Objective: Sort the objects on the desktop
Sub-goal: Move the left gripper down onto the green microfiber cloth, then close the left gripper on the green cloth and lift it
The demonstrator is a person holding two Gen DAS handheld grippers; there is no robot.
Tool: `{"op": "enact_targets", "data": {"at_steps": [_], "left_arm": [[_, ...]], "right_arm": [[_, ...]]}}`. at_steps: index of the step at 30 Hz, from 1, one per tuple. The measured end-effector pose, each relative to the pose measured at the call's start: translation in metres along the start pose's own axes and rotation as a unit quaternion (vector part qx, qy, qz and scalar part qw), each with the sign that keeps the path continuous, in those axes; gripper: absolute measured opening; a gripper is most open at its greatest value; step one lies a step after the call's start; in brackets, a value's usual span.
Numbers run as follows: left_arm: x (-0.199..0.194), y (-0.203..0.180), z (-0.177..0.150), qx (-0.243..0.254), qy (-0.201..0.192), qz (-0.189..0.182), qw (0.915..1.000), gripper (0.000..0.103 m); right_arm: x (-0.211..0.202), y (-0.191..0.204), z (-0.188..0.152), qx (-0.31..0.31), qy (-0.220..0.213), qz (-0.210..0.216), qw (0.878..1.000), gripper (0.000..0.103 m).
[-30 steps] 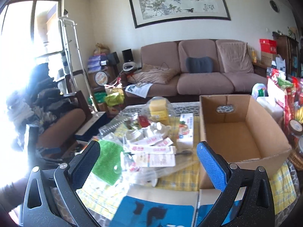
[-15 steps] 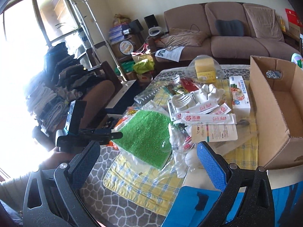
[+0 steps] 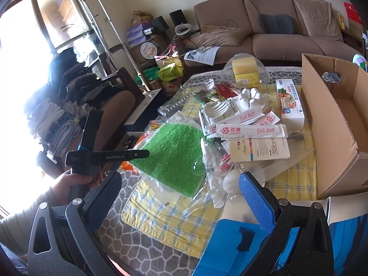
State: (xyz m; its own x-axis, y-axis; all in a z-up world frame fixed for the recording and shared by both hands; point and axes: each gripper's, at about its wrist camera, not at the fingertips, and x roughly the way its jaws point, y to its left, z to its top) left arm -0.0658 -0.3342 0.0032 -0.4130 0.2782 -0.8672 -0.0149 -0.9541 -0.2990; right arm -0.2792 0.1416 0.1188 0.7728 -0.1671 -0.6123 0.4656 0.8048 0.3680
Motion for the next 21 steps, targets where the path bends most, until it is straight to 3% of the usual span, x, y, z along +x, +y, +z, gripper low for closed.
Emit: {"op": "enact_targets", "data": {"at_steps": [3, 5, 6, 8, 14, 21], "left_arm": [[0.003, -0.004, -0.001, 0.004, 0.002, 0.003, 1.0, 0.049], [0.001, -0.007, -0.001, 0.005, -0.002, 0.003, 1.0, 0.023], [-0.002, -0.009, -0.001, 0.004, -0.006, 0.002, 1.0, 0.02], [-0.011, -0.011, -0.001, 0.004, -0.019, -0.005, 0.9998, 0.004], [-0.052, -0.017, 0.002, -0.003, -0.051, -0.063, 0.9967, 0.003], [-0.08, -0.033, 0.001, 0.002, -0.07, -0.094, 0.9931, 0.003]], "right_arm": [[0.002, 0.0, -0.001, 0.002, 0.004, -0.001, 1.0, 0.103], [0.003, 0.001, -0.002, 0.001, 0.006, -0.005, 1.0, 0.103], [0.004, 0.002, -0.002, -0.001, 0.008, -0.007, 1.0, 0.103], [0.005, 0.004, -0.002, -0.004, 0.011, -0.01, 1.0, 0.103], [0.008, 0.006, -0.003, -0.003, 0.014, -0.007, 1.0, 0.103], [0.014, 0.013, -0.006, 0.006, 0.022, 0.018, 1.0, 0.103]]}}
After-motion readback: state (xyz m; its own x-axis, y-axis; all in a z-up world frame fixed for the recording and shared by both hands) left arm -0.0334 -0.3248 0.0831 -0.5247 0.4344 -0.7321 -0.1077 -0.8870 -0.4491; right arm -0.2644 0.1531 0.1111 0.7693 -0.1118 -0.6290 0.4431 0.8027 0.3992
